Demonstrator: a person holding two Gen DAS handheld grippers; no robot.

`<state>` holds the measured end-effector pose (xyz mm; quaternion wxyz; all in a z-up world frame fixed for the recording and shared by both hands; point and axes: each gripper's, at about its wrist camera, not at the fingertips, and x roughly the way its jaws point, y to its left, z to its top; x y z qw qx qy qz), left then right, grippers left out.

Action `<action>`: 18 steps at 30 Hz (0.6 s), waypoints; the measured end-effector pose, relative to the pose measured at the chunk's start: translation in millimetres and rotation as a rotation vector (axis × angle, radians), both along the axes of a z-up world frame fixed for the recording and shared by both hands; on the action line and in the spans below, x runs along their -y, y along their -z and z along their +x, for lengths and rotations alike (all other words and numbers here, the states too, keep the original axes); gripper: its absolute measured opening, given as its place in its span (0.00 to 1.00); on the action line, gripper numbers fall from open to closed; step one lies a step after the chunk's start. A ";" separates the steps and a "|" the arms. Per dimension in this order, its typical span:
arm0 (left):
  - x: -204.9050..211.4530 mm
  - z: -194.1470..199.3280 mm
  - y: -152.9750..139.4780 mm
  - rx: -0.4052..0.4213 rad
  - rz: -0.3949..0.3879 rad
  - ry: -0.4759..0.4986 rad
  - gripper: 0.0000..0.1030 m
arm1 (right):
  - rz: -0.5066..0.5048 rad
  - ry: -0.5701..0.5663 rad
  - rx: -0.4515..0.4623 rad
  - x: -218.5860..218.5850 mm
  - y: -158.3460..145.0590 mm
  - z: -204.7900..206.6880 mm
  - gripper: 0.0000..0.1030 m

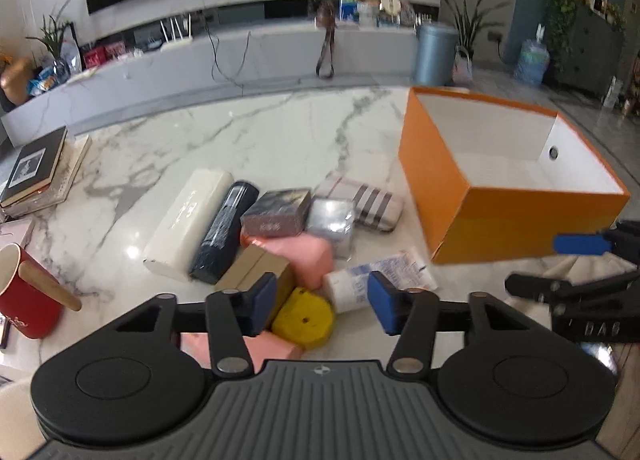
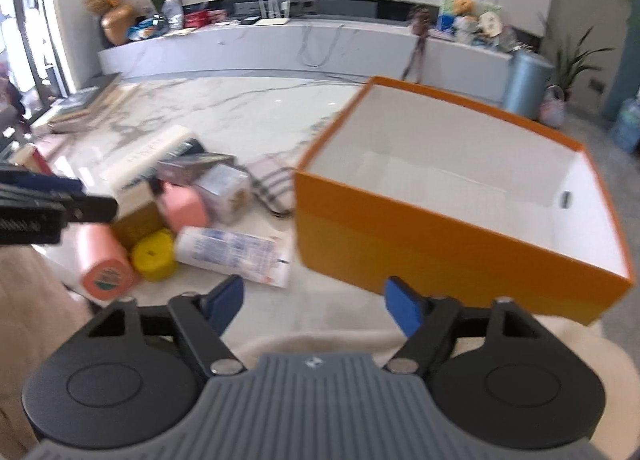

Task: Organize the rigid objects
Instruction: 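Grasp the pink pump bottle with the left tool while the right tool grasps the yellow tape measure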

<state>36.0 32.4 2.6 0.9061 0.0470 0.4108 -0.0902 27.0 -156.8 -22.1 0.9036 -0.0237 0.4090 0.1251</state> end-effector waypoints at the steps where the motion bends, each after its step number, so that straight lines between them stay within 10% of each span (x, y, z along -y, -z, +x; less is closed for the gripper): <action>1: -5.0 3.2 0.3 -0.018 0.001 -0.006 0.55 | 0.007 -0.014 -0.006 -4.2 -1.2 3.6 0.66; 18: -77.0 54.2 39.9 -0.496 -0.118 -0.184 0.65 | 0.035 -0.297 -0.175 -101.9 18.9 59.5 0.47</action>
